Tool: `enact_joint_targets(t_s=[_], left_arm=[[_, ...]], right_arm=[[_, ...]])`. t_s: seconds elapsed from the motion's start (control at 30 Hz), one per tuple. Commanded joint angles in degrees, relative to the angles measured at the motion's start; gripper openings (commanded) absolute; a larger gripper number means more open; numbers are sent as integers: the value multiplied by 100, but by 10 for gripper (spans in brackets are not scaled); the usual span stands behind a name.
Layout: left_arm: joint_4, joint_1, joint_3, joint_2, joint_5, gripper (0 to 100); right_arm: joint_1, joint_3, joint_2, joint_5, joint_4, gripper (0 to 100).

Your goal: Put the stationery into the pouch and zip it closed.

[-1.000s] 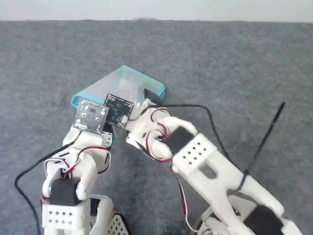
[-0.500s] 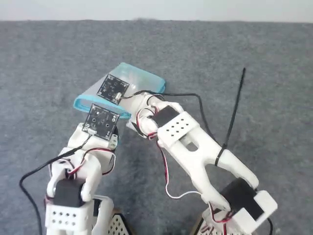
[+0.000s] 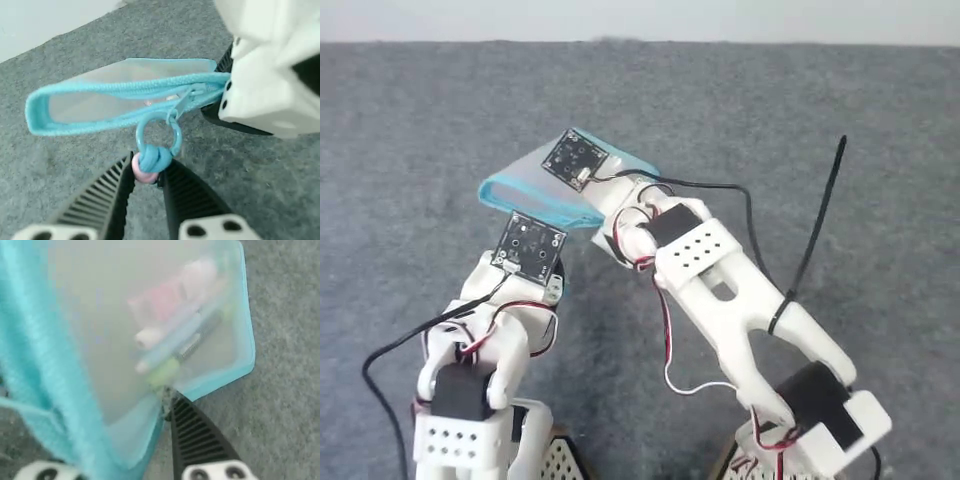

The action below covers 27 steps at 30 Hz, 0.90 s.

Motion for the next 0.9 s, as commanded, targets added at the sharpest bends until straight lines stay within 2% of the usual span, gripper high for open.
enact_joint_targets(t_s=[0.0,0.2,0.3,0.5,0.7,0.87], left_arm=[[-123,-35,-154,-44,0,9],[-343,-677,-180,-26,9,9],[-360,-721,-180,-35,9,9],[-343,-756,-180,-35,9,9],[-510,-1116,-163,-9,9,9],[-527,-1143,-136,0,9,9]], right_arm=[[286,26,-356,-105,558,7],[382,1468,-1648,167,189,6],[382,2066,-2211,281,92,6],[752,2514,-2747,316,145,6],[1138,2857,-3213,712,488,6],[1525,3068,-3916,1222,954,6]])
